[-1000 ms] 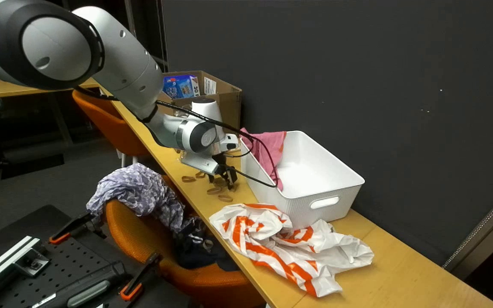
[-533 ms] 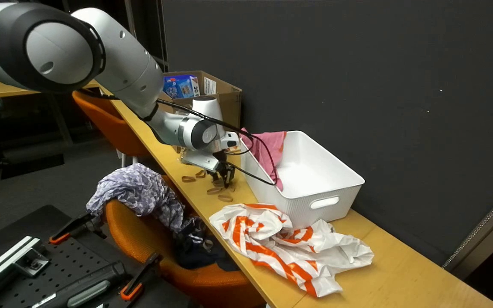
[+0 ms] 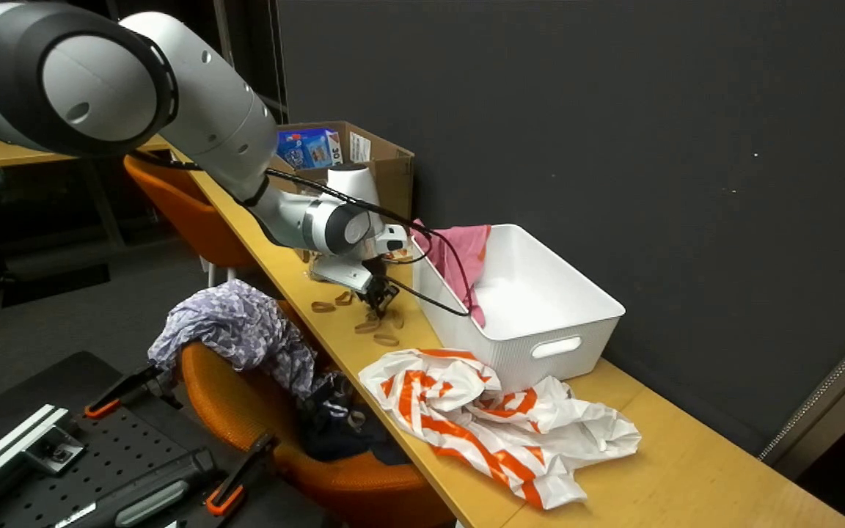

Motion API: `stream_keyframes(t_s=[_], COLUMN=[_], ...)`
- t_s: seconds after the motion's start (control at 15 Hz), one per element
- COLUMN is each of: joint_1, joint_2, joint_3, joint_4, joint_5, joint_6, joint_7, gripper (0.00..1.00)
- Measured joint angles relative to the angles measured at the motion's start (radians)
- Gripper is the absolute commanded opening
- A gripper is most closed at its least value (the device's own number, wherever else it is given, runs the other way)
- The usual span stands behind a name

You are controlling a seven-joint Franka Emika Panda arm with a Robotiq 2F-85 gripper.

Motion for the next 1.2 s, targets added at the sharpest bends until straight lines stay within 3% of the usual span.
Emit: stream_keyframes(t_s=[0.47,0.87,1.2], joint_1=[0.089,0.209,0.252], joint_2=[-0.128,-0.382,-0.498], joint_3=[-0.052,-0.13,-0.125], joint_4=[-0.065,-0.152,-0.163], joint_5=[-0.011,-0.138,-0.224], joint_6=[-0.001,-0.036,-0.069], joint_7=[0.1,0.237,0.29], gripper=[0.02,0.02,0.02])
